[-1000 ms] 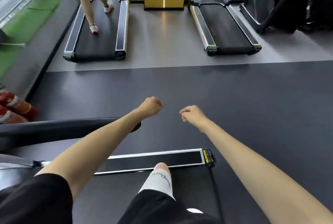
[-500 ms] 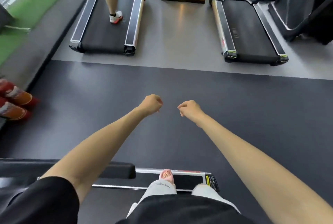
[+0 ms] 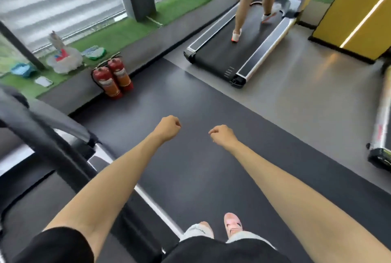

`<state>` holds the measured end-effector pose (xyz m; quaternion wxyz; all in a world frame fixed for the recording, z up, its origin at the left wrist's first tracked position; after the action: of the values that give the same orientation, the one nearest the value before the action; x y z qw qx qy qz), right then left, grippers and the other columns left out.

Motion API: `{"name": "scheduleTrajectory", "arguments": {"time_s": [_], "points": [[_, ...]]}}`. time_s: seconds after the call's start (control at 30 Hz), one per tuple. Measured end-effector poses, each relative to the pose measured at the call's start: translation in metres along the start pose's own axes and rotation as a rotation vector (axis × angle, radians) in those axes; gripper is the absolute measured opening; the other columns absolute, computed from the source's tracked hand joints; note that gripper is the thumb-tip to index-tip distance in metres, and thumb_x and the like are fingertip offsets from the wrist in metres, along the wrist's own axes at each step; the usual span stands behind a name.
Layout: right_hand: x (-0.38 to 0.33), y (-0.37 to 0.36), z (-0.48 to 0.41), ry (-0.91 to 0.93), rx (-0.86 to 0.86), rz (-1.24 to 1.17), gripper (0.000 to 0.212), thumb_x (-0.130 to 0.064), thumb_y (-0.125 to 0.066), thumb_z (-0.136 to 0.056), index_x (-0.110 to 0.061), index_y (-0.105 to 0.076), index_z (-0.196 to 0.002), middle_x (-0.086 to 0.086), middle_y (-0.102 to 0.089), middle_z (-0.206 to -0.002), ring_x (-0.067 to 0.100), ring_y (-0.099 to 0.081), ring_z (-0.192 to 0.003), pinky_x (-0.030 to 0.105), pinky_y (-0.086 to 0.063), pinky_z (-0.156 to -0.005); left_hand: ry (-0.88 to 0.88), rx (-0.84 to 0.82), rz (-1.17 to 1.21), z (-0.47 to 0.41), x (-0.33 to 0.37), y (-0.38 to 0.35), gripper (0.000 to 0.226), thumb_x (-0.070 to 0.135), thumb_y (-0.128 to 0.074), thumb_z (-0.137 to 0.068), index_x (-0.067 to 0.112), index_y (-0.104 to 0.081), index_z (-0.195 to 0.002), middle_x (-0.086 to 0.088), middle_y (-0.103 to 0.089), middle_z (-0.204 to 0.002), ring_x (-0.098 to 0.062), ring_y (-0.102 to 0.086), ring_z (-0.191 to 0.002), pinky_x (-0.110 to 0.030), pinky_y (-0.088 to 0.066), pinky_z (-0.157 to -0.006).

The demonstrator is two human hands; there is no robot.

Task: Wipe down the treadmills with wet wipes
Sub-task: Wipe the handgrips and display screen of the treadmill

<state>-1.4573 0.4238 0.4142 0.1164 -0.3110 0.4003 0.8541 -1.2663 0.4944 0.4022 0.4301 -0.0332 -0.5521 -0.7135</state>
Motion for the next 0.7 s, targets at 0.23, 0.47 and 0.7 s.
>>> {"name": "scheduleTrajectory", "arguments": {"time_s": [0.23,0.47,0.7], "points": [[0.014,-0.042,-0.163,0.296,-0.159,0.178,0.03,-0.006,-0.046,-0.092,-0.004,-0.068,-0.113,0.01,-0.066,-0.118,0.027,-0.059,-0.109,0.026,-0.046,-0.08,0.176,0.115,-0.315,-0.11,-0.058,-0.036,0.027,0.007,-0.043,-0.089,0.005,-0.066,-0.104,-0.014,-0.065,-0.108,-0.035,-0.062,-0.096,-0.036,-0.051,-0.079],[0.055,-0.018,-0.278,0.299,-0.2,0.303,0.037,-0.001,-0.041,-0.08,0.007,-0.063,-0.109,0.023,-0.064,-0.115,0.039,-0.06,-0.109,0.049,-0.053,-0.089,0.108,-0.023,-0.605,-0.219,-0.019,-0.1,0.027,0.005,-0.04,-0.093,0.007,-0.058,-0.113,-0.012,-0.058,-0.119,-0.033,-0.059,-0.107,-0.034,-0.042,-0.073],[-0.031,0.02,-0.43,0.36,-0.104,0.472,0.035,-0.002,-0.036,-0.09,-0.004,-0.057,-0.117,0.013,-0.059,-0.119,0.033,-0.06,-0.103,0.039,-0.049,-0.085,0.142,-0.03,-0.625,-0.35,-0.036,-0.032,0.022,0.0,-0.039,-0.09,0.003,-0.057,-0.103,-0.013,-0.06,-0.112,-0.031,-0.061,-0.1,-0.03,-0.039,-0.068]]}}
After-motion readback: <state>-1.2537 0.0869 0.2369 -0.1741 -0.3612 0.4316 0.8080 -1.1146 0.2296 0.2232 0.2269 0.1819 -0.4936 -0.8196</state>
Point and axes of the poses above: each hand's wrist, its own z-axis away from the middle knuckle, its own y-axis out of the back of the hand, x = y × z, the point moved 3 cm from there along -z, towards the middle knuckle
